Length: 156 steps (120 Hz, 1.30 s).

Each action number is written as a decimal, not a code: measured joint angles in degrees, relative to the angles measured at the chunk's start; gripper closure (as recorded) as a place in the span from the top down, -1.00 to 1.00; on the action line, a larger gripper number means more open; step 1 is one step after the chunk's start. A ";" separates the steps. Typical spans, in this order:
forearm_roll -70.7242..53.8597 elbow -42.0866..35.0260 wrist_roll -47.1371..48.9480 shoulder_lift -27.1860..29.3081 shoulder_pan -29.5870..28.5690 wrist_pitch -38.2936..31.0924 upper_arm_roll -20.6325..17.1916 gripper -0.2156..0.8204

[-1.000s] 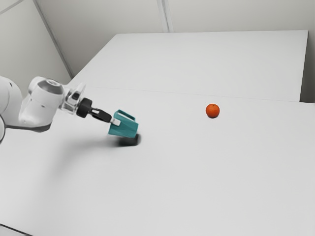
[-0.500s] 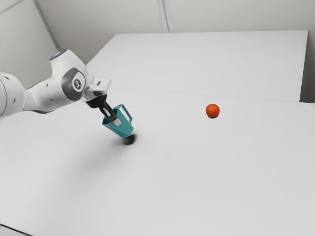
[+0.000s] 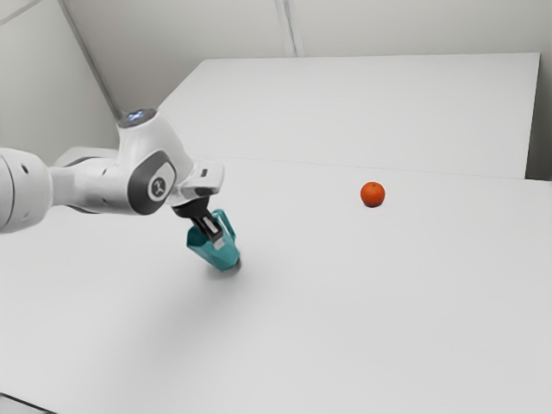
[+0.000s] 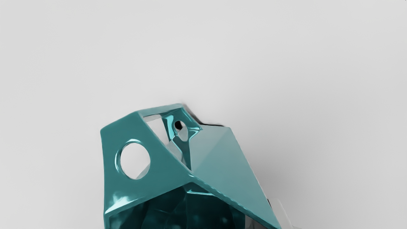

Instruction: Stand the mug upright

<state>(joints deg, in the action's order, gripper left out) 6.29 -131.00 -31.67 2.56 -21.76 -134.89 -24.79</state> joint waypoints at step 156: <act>-5.96 6.35 19.40 5.16 -1.16 3.54 -3.44 0.49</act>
<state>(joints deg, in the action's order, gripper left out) 0.33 -124.65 -12.28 7.72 -22.92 -131.35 -28.23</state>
